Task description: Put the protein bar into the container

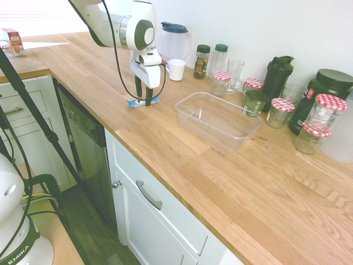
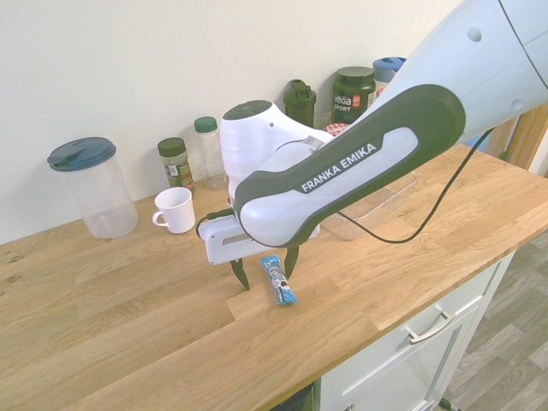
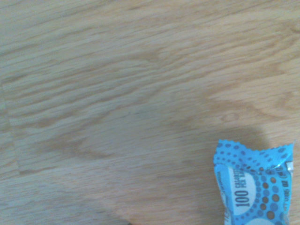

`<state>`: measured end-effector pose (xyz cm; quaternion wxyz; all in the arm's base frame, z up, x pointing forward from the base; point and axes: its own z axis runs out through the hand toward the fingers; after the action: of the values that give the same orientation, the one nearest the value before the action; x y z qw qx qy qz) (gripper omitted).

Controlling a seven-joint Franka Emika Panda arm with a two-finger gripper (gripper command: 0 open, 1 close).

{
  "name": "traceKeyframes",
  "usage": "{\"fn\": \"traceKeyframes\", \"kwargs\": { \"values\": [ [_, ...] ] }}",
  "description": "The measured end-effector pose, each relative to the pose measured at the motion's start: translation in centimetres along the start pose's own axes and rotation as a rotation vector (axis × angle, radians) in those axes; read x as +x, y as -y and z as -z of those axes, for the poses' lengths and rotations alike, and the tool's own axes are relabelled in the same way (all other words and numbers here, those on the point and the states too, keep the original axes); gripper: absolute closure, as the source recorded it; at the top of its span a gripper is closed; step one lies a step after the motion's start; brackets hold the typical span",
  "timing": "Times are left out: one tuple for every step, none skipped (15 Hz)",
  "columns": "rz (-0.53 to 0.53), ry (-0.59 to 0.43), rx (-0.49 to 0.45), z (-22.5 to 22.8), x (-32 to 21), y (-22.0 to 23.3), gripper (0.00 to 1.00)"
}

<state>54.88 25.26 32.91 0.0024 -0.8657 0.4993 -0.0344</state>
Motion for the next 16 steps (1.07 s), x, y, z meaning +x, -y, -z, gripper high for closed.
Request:
{"fn": "traceKeyframes", "kwargs": {
  "values": [
    [0.002, 0.0, 0.006, 0.0, -0.1, 0.1, 1.0],
    [0.004, 0.001, 0.01, 0.0, -0.2, 0.1, 1.0],
    [0.006, 0.001, 0.013, 0.0, -0.2, 0.1, 1.0],
    [0.006, 0.0, 0.013, 0.0, -0.2, 0.1, 1.0],
    [0.006, -0.001, 0.013, -0.1, 0.0, 0.1, 1.0],
    [0.009, -0.003, 0.013, -0.1, 0.3, 0.0, 1.0],
    [0.013, -0.005, 0.012, -0.1, 0.7, 0.0, 1.0],
    [0.019, -0.007, 0.008, -0.1, 1.2, -0.1, 1.0],
    [0.028, -0.009, 0.003, 0.0, 1.8, -0.3, 1.0],
    [0.035, -0.011, -0.002, 0.0, 2.4, -0.4, 1.0],
    [0.043, -0.013, -0.009, 0.0, 3.0, -0.6, 1.0],
    [0.05, -0.015, -0.017, 0.0, 3.6, -0.8, 1.0],
    [0.055, -0.016, -0.022, 0.0, 4.3, -0.9, 1.0],
    [0.059, -0.018, -0.028, 0.0, 4.9, -1.1, 1.0],
    [0.061, -0.018, -0.034, 0.0, 5.4, -1.3, 1.0],
    [0.065, -0.017, -0.036, 0.2, 6.0, -1.5, 1.0]
  ]
}}
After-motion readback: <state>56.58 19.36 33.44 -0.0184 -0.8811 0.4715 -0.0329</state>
